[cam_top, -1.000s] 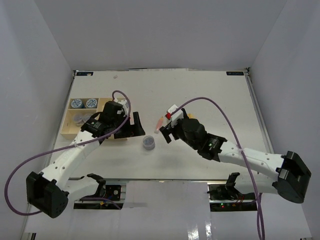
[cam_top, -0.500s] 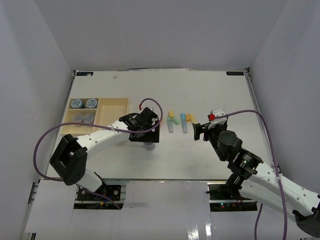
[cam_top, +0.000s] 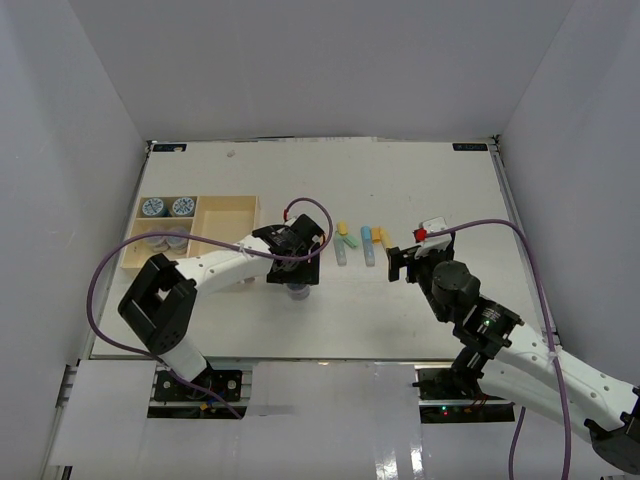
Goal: Sort the stationery into containers
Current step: Pick up the stationery from the center of the board, then place the stationery in the storage box.
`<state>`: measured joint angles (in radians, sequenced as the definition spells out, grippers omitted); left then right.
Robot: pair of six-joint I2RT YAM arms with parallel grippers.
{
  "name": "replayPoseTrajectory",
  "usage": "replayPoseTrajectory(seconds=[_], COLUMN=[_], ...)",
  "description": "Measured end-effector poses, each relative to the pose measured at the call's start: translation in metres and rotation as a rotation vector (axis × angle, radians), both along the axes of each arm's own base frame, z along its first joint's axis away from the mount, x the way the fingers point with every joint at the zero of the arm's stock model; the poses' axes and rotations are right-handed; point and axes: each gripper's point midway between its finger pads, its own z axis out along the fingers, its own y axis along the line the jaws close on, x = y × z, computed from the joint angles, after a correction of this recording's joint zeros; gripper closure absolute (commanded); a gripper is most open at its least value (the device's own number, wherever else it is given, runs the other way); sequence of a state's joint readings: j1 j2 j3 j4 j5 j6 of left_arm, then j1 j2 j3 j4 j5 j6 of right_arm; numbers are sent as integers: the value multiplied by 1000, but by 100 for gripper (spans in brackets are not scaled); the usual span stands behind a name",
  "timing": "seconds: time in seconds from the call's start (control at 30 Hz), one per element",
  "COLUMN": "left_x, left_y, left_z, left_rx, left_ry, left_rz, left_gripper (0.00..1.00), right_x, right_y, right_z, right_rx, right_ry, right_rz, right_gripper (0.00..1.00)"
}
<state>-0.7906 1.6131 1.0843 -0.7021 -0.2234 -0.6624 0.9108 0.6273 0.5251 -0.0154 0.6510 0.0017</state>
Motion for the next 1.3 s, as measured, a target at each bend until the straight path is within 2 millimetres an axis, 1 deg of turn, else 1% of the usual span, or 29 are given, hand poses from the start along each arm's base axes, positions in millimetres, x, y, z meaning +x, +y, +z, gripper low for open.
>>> replayPoseTrajectory(seconds=[0.03,0.17,0.2,0.27,0.3,0.33,0.4,0.47,0.5,0.57,0.63,0.67,0.73,0.77,0.8,0.87,0.9,0.97,1.03,1.07,1.17,1.23,1.3], left_x=[0,-1,-1,-1,-1,-1,2,7,10,19,30,36,47,52,55,59,60,60,59,58,57,57,61], left_y=[0,-1,-2,-2,-2,-2,-1,3,6,20,45,60,97,120,138,180,194,228,255,271,308,324,331], left_z=[-1,-2,-2,-1,1,3,9,19,25,40,58,67,85,94,102,115,118,120,118,116,115,114,109], left_rx=[1,-1,-3,-3,-2,1,9,14,12,8,-1,-5,-2,3,7,24,30,52,74,77,89,95,87], left_ry=[4,12,12,14,16,17,6,-15,-25,-52,-86,-102,-145,-169,-188,-216,-222,-221,-208,-201,-206,-216,-213], left_rz=[0,1,1,3,3,4,11,26,36,77,143,184,274,331,374,471,503,580,635,675,766,809,826], left_gripper=[18,28,33,37,40,41,46,48,48,48,48,48,48,48,48,47,47,45,44,44,44,44,44], right_x=[0,0,0,0,0,0,-1,-1,-2,-3,-4,-4,-6,-7,-8,-10,-11,-12,-14,-15,-16,-17,-18], right_y=[0,-1,-1,-1,-1,-1,-1,-2,-2,-2,-2,-1,-1,0,1,1,2,3,4,4,6,7,8], right_z=[0,-2,-2,-2,-2,-2,-2,-1,0,3,5,7,9,11,13,16,17,18,19,19,19,18,17], right_rx=[-1,-6,-7,-7,-8,-9,-8,-4,0,9,21,28,43,53,62,77,83,91,98,102,108,109,108], right_ry=[1,5,5,5,6,6,6,3,0,-6,-10,-12,-17,-19,-22,-27,-30,-30,-30,-29,-23,-17,-15], right_rz=[-1,-1,-1,-1,-1,-1,-1,0,1,5,12,16,26,32,39,51,57,68,76,82,93,102,108], right_gripper=[10,10,10,10,10,10,10,10,10,10,10,10,10,10,10,10,10,10,10,10,10,10,10])
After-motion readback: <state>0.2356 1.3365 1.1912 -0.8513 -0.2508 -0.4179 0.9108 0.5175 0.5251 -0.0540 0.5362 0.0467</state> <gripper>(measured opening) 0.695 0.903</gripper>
